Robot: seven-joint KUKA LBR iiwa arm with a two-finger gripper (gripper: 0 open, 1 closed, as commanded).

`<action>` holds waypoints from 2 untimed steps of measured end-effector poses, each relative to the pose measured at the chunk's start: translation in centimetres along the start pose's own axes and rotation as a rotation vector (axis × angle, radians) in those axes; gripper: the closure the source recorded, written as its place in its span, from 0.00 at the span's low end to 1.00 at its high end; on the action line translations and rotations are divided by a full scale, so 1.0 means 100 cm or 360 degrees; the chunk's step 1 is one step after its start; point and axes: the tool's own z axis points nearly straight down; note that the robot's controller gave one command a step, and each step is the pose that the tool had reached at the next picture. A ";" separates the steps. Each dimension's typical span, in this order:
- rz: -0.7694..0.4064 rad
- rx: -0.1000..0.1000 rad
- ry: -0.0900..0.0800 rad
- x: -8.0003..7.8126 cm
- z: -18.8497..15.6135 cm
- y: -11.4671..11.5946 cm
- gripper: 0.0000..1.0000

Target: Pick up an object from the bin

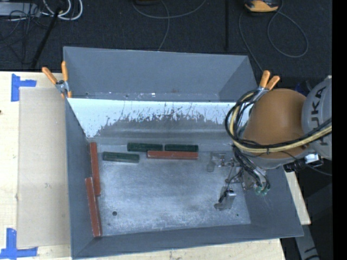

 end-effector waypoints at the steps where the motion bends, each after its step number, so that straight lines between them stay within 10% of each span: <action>1: 0.0023 -0.0006 -0.0001 -0.051 0.069 0.058 0.00; 2: -0.0117 0.0007 -0.0010 -0.105 0.079 -0.043 0.00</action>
Offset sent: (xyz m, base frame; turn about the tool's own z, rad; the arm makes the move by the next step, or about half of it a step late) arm 0.0503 0.0535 -0.0648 0.0204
